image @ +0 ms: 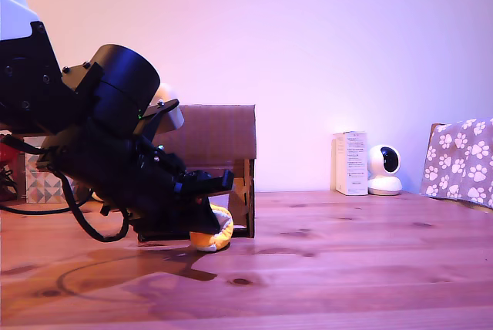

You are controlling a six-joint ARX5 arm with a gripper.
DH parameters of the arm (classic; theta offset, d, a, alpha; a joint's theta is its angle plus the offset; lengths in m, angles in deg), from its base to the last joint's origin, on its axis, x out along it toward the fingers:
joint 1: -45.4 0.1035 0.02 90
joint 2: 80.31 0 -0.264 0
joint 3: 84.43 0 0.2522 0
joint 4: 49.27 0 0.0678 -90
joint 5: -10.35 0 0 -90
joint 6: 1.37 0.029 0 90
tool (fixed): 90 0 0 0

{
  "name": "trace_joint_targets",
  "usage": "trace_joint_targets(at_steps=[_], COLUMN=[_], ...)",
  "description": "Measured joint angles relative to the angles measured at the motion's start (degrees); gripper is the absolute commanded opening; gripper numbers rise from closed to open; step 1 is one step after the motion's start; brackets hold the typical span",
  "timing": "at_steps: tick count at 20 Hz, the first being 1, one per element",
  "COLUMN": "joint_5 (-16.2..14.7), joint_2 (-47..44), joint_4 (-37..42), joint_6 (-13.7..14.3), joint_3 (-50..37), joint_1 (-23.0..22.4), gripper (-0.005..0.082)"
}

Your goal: Drop the footbag into the cardboard dice tower

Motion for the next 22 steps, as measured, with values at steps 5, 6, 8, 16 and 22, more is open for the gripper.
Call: trace_joint_targets(at_steps=[5,6,8,16,22], joint_5=[-4.09,-4.17,-4.26,-4.28,-4.04], joint_2=[4.98,7.23,12.28,26.25,36.96], joint_4=[-6.01,-7.17,-9.60,-16.68,-13.97], joint_6=[0.28,0.28,0.31,2.75,5.75], joint_3=[0.00,0.00,0.00,0.00,0.17], joint_1=[-1.25,-1.88,-2.89,-5.33,-1.33], gripper=[0.0037,0.0037,0.0037,0.0037,0.0037])
